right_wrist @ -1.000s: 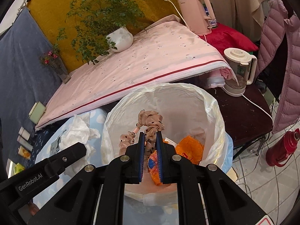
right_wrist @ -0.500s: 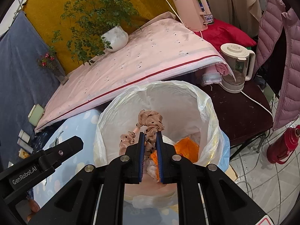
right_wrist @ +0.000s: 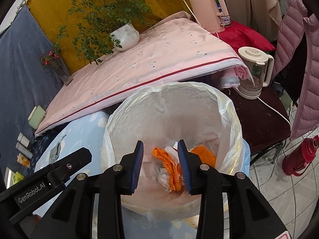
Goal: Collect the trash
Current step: 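Move both tools back over the table toward the last glove and grey pouch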
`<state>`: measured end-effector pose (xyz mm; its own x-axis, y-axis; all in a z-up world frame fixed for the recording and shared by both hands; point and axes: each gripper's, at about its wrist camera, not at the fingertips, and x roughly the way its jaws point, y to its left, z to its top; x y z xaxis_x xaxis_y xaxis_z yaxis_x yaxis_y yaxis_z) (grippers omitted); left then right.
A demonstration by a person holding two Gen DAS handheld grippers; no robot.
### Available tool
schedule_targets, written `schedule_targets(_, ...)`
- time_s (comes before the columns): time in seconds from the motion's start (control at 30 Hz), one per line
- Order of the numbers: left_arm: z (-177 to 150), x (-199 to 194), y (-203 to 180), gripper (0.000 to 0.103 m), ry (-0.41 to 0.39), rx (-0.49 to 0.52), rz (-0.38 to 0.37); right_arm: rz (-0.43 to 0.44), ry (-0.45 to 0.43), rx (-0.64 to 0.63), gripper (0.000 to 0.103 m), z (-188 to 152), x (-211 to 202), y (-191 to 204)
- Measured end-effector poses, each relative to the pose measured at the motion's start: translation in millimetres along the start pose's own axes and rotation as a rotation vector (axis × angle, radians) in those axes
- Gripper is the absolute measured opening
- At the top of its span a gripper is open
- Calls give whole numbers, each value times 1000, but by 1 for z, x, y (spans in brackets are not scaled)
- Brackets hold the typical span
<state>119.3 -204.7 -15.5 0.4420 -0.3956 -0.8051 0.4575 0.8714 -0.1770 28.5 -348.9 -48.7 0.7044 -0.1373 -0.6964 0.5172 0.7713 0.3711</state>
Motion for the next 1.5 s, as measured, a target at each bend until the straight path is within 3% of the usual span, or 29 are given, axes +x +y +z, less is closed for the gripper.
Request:
schedule_targets(0.83,-11,-19,59,56,-23,-96,26,12,14,-97,40,-14,-4,50)
schedule_targets(1.5,-35,-36,198,56,-38,-276,186,74,82,-273,40,-53,15,153)
